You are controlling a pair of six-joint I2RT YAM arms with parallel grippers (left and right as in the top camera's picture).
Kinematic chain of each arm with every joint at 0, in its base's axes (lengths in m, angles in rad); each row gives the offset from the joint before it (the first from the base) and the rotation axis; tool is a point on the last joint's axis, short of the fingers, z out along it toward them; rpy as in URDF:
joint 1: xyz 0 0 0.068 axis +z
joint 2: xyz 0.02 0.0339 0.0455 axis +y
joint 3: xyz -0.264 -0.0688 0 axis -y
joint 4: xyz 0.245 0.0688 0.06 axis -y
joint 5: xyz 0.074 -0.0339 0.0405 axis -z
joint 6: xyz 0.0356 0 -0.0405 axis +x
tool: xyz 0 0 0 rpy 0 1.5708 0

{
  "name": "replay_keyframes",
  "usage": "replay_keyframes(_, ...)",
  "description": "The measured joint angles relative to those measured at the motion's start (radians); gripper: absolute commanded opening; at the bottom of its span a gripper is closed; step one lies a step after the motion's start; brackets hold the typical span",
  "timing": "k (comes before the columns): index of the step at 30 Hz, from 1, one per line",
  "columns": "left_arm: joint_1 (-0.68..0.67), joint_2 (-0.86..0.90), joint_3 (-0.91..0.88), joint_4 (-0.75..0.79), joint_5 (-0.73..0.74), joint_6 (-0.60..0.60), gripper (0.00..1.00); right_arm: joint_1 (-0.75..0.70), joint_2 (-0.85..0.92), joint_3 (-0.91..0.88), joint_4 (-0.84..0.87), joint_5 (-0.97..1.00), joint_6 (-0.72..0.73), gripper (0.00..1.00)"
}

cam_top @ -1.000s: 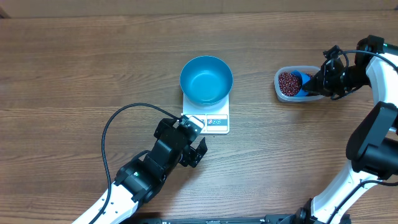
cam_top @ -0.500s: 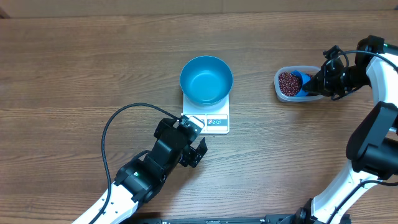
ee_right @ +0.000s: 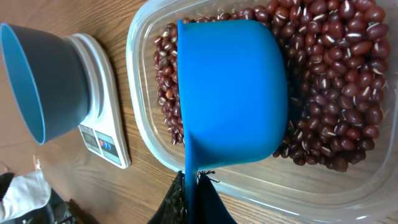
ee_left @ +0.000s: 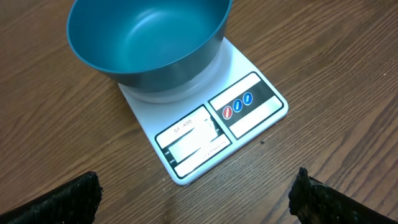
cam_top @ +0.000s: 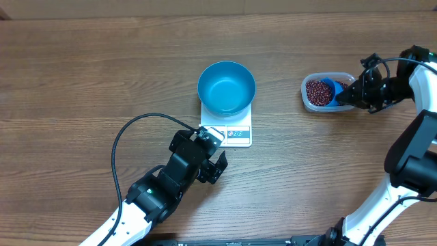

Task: Scoop item into bowl and weigh 150g on scale
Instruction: 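Drag the scoop through the beans to fill it, right gripper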

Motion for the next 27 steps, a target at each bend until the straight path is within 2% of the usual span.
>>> replay_keyframes(27, 0.0, 0.0, 0.0, 0.0, 0.0, 0.0, 1.0, -0.065, 0.0, -0.003, -0.019, -0.11, -0.035, 0.04)
